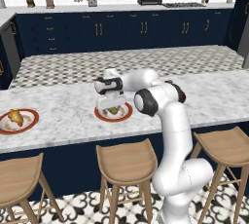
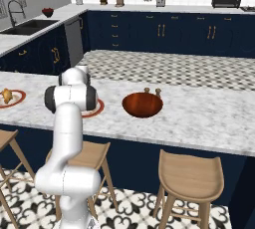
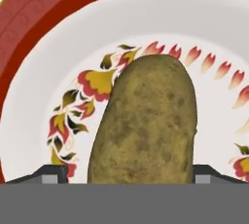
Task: Pick the chicken drumstick and potato from their plates and place them in the bowl. Then put the bowl in the fridge.
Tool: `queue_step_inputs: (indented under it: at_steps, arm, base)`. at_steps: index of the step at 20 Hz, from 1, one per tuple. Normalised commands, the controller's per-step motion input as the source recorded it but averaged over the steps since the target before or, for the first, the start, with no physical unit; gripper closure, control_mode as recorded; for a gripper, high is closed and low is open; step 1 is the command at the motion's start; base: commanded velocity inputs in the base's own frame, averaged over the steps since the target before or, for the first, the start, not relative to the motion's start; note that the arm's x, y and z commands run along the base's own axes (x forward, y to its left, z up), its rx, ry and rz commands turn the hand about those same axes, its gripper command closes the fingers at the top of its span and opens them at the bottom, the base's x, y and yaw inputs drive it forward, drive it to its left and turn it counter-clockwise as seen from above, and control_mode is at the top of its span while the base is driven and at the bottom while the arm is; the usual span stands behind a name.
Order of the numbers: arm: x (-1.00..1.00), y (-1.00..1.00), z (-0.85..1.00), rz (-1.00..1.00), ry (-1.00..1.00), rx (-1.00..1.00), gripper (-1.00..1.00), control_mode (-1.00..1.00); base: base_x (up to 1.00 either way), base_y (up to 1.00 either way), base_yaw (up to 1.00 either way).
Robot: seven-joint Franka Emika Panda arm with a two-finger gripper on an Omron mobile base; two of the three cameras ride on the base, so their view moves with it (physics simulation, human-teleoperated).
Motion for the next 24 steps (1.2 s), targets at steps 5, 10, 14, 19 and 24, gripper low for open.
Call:
queue_step_inputs:
  at_steps: [5,10,14,19,24]
  arm:
    - [0.0,-0.03,0.0,0.0,0.01,0.0,1.0,-1.0]
    - [-0.52,-0.41,0.11,0.0,-0.05,0.0,1.0,-1.0]
    - [-0.99,-0.69,0.49,-0.01,-0.16,0.0,1.0,-1.0]
    - [-0.59,-0.63,0.81,-0.06,-0.12,0.0,1.0,-1.0]
    - [-0.24,-0.81,0.75,-0.15,-0.29,0.0,1.0,-1.0]
  base:
    - [0.0,0.0,0.0]
    - [0.0,0.0,0.0]
    - [0.0,0.0,0.0]
    - [0.0,0.0,0.0]
    - [0.0,0.0,0.0]
